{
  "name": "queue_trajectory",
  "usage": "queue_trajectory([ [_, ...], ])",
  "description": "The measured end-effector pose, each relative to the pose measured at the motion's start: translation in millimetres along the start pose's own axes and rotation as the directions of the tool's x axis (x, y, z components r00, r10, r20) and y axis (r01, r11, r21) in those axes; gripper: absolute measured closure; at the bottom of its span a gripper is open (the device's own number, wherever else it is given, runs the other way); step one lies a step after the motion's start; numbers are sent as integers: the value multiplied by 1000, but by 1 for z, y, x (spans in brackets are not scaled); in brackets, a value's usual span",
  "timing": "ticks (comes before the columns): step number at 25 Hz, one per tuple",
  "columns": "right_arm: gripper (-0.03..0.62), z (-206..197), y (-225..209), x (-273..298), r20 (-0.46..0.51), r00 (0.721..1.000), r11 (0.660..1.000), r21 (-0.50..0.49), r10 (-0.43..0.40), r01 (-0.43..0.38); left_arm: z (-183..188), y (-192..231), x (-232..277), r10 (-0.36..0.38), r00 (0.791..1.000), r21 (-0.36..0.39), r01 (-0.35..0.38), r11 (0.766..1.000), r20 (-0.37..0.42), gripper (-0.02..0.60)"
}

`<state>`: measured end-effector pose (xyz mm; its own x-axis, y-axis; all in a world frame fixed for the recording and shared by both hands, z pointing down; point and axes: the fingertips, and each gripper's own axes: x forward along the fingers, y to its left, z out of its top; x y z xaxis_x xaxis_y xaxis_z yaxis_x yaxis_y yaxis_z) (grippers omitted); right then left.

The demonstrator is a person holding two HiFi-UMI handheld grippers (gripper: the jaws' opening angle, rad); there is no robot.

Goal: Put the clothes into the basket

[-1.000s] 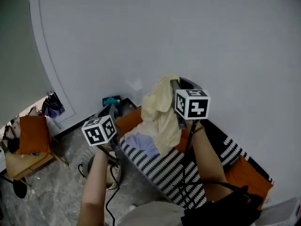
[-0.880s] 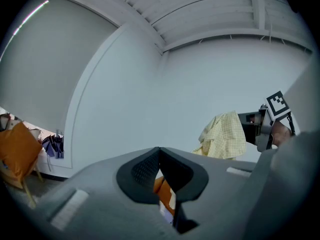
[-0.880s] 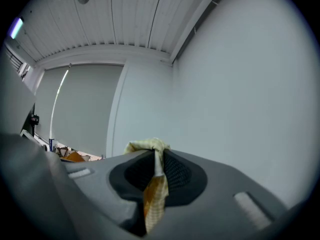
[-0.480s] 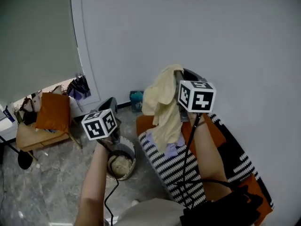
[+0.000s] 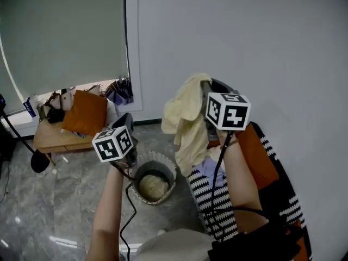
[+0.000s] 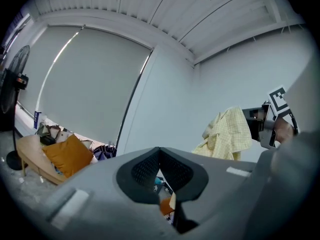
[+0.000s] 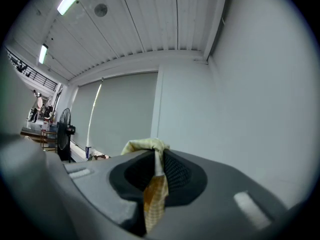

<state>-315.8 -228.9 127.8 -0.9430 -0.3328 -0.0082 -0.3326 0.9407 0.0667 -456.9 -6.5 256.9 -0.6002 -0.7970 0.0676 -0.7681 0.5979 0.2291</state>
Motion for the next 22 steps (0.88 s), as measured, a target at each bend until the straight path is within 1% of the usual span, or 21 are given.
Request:
queue_trajectory([
  [2, 548, -1, 20, 8, 2, 1000, 1000, 11, 26, -26, 3, 18, -10, 22, 1000, 5, -23, 1000, 6, 588],
  [6, 548, 14, 106, 34, -14, 999, 999, 13, 51, -51, 25, 96, -43, 40, 999, -3, -40, 999, -1, 588],
  [8, 548, 11, 129, 40, -24, 997, 998, 16, 67, -67, 24, 117, -53, 53, 999, -10, -53, 999, -7, 588],
  [10, 548, -2, 141, 44, -46, 995, 996, 18, 85, -85, 15, 127, -59, 70, 997, -21, -71, 997, -20, 588],
  [13, 548, -35, 154, 53, -102, 987, 992, 33, 121, -118, -4, 139, -65, 105, 994, -37, -106, 994, -37, 588],
  [16, 548, -77, 171, 66, -170, 971, 985, 54, 170, -163, -26, 150, -69, 136, 990, -51, -138, 989, -47, 588],
  [18, 548, -108, 183, 74, -215, 955, 978, 66, 205, -196, -48, 156, -68, 150, 984, -56, -156, 986, -91, 588],
  [22, 548, -175, 197, 82, -314, 913, 965, 104, 261, -241, -96, 159, -63, 181, 965, -60, -195, 979, -191, 588],
])
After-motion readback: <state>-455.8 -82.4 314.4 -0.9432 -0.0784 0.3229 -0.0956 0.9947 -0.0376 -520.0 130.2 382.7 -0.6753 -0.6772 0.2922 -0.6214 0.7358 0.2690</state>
